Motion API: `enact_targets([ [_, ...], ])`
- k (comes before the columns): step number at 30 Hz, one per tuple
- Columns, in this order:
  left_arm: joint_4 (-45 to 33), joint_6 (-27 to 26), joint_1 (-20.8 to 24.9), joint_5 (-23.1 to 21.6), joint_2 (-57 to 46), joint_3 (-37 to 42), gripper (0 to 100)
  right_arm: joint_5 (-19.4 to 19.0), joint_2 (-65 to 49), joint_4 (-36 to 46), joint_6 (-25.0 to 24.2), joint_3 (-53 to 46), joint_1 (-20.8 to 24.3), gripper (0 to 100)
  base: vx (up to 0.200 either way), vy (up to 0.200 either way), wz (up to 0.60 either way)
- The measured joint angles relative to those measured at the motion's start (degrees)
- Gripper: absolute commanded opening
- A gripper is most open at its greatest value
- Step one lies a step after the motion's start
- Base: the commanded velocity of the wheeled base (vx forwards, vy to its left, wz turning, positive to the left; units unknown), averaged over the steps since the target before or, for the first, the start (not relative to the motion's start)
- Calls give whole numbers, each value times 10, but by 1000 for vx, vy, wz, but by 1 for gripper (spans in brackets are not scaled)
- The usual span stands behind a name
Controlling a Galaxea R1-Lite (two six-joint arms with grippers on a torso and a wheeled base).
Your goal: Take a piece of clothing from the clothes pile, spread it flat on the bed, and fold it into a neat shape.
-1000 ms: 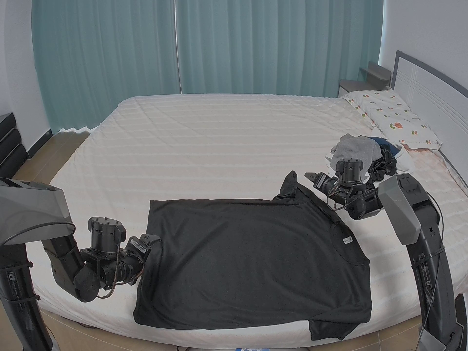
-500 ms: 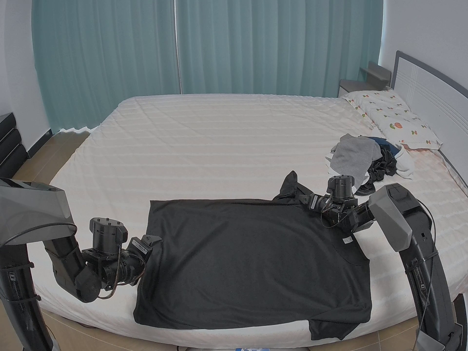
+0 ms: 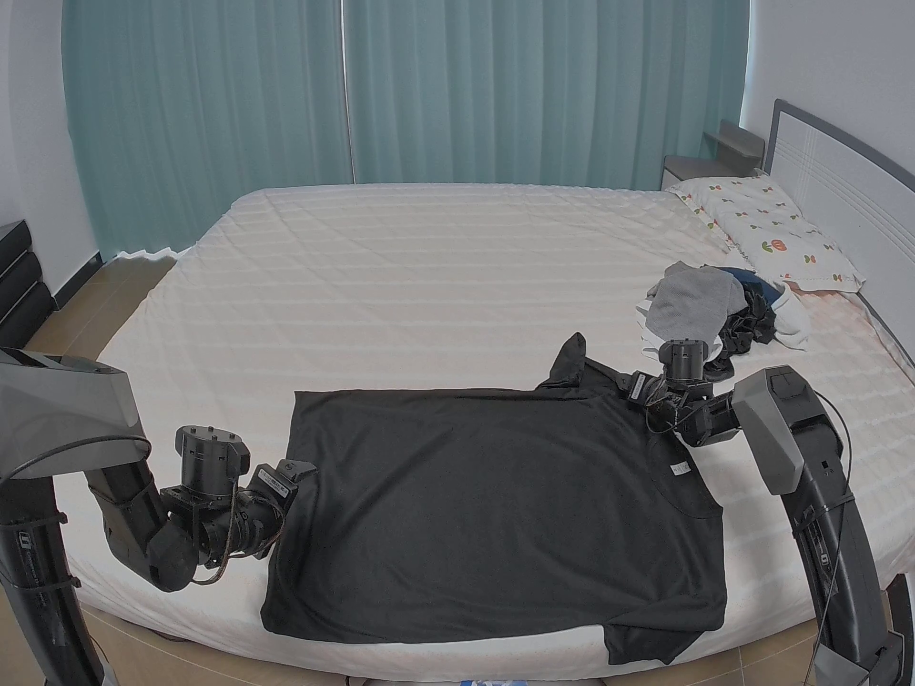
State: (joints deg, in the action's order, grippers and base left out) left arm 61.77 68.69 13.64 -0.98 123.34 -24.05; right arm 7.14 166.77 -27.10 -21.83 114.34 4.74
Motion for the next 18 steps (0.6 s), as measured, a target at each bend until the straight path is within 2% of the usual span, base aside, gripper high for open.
enact_targets([
  [12,0,0,1,0,0,0,100,15,-6,-2,-9,2,-32,100,0,0,0],
  [18,0,-1,2,0,2,0,100,6,-19,-5,-60,3,-35,100,0,0,0],
])
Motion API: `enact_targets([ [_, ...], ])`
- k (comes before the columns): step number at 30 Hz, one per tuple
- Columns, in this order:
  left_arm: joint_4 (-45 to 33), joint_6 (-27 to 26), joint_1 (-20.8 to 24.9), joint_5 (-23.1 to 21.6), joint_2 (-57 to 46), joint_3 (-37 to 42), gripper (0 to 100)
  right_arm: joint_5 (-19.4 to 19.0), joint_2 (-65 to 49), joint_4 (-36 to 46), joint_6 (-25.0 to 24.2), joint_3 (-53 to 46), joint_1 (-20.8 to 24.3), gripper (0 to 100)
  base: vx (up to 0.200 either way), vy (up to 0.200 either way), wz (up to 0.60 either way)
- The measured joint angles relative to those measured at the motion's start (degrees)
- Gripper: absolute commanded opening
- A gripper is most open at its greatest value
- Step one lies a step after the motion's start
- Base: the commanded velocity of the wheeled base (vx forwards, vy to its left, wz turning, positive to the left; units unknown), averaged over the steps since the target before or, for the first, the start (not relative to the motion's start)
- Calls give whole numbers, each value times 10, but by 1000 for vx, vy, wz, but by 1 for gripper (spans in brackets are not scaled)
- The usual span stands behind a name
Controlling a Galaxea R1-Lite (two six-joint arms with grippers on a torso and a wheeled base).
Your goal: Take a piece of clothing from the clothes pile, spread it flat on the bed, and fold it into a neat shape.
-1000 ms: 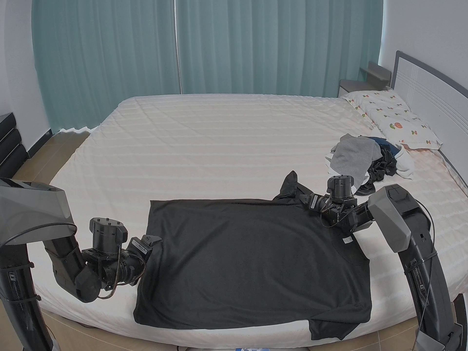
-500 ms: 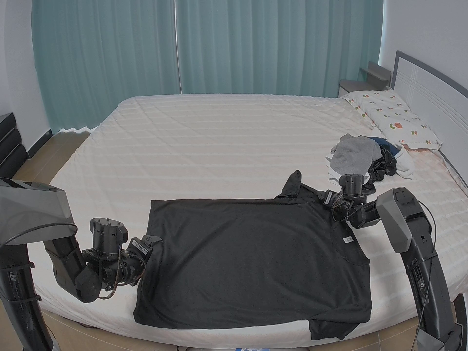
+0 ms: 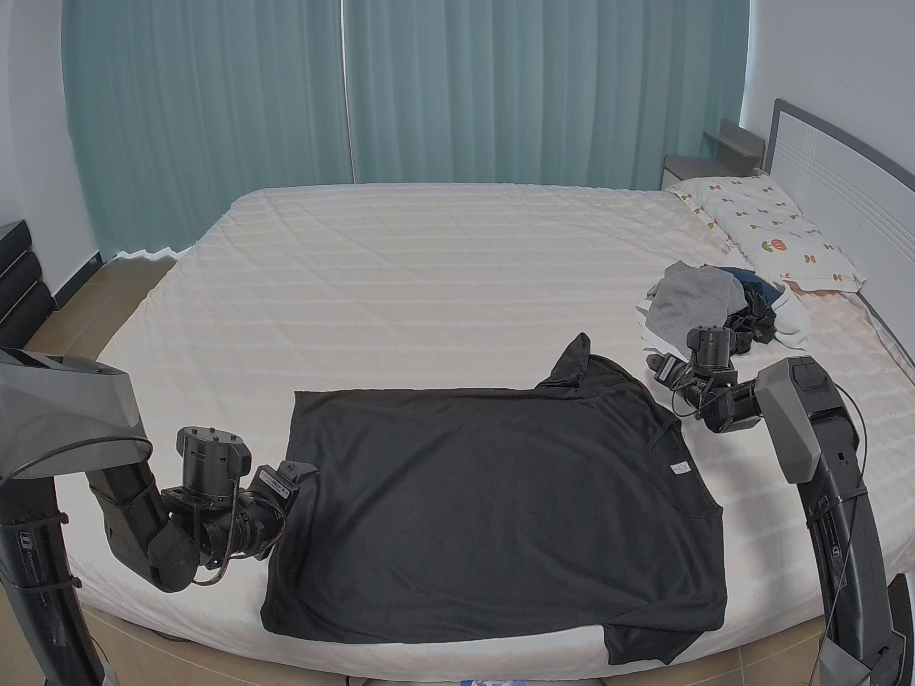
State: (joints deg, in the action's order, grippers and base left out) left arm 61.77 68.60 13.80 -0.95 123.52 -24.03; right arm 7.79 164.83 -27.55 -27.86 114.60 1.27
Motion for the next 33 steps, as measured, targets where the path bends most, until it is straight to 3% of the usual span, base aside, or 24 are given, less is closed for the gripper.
enact_targets([
  [5,0,0,0,0,1,0,100,-22,-12,1,-20,0,11,100,0,0,0],
  [23,0,0,0,0,2,-1,100,-39,4,4,-25,0,48,100,0,0,0],
  [24,0,0,0,0,2,-1,100,-39,6,4,-25,0,48,0,0,0,0],
  [33,0,0,0,0,2,0,100,-37,11,-1,-26,0,42,0,0,0,0],
])
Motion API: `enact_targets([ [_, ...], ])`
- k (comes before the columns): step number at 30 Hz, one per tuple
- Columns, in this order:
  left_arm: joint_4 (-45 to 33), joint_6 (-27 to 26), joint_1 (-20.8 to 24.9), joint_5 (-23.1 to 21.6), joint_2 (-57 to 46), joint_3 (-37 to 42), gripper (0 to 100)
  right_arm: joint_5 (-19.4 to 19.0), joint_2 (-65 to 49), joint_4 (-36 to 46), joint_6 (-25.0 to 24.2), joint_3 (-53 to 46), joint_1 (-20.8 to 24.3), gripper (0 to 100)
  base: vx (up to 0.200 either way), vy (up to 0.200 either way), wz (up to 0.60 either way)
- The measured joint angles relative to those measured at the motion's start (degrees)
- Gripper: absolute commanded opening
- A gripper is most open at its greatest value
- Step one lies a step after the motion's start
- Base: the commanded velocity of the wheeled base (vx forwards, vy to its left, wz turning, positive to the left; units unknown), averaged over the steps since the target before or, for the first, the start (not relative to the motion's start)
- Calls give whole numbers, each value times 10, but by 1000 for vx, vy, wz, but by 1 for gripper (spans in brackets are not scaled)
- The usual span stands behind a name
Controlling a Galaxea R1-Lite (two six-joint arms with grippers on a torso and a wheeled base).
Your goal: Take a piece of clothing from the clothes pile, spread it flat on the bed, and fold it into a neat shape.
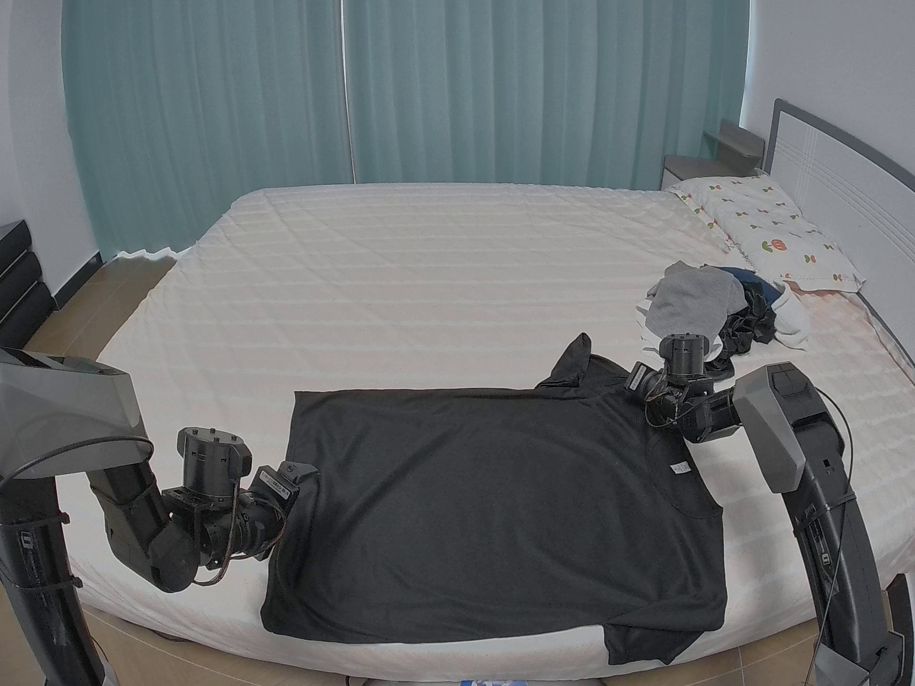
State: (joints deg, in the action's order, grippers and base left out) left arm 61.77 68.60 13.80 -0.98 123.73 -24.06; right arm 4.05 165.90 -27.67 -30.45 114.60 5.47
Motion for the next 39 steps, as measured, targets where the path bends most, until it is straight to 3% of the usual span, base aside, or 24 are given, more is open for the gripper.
enact_targets([
  [8,0,0,0,0,0,0,100,7,-11,-2,-30,0,-21,0,0,0,0],
  [20,0,0,0,0,0,0,100,6,-20,6,-34,0,-27,0,0,0,0],
  [21,0,0,0,0,0,0,100,6,-21,6,-34,0,-26,100,0,0,0],
  [39,0,0,1,0,0,-1,100,-24,-21,6,-29,-21,-1,100,0,0,0],
])
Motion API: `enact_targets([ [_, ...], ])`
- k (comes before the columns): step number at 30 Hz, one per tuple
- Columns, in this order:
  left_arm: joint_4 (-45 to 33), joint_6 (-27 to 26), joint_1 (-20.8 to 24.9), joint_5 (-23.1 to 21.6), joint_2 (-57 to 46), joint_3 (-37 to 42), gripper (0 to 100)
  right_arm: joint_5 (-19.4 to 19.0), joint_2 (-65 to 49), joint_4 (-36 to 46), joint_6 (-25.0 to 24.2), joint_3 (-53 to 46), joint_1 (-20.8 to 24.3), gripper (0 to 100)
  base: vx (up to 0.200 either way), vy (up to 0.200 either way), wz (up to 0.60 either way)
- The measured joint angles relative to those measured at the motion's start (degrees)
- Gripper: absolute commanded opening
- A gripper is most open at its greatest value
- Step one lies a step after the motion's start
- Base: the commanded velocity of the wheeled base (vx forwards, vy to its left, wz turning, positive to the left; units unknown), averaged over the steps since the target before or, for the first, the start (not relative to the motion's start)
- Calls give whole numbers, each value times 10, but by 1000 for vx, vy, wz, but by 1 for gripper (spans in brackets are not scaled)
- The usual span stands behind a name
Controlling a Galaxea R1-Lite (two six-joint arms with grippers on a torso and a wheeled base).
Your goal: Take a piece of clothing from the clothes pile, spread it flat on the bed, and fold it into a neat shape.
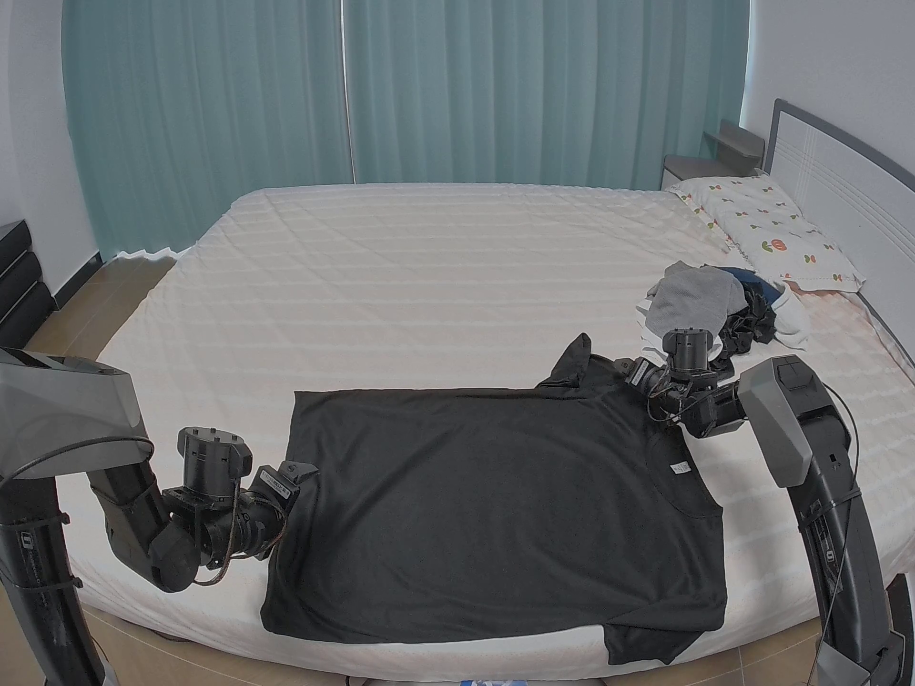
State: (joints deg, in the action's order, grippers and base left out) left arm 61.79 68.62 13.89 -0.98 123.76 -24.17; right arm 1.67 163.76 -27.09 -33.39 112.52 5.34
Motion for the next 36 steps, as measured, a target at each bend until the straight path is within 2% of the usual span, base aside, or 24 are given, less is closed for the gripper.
enact_targets([
  [1,0,0,0,0,0,0,100,-2,1,0,0,-1,1,100,0,0,0],
  [2,0,0,1,0,0,0,100,-7,1,0,-1,-1,2,0,0,0,0],
  [10,0,0,3,1,0,0,100,-20,7,0,-5,-7,4,0,0,0,0],
  [20,0,0,3,1,0,0,100,-10,-1,-8,-32,-10,-19,0,0,0,0],
  [29,0,0,3,1,0,0,100,-8,-8,-9,-31,-23,-20,0,0,0,0],
  [30,0,0,3,1,0,0,100,-8,-8,-9,-31,-23,-20,100,0,0,0],
  [36,0,0,3,1,0,0,100,-7,-14,-10,-31,-26,-20,100,0,0,0],
])
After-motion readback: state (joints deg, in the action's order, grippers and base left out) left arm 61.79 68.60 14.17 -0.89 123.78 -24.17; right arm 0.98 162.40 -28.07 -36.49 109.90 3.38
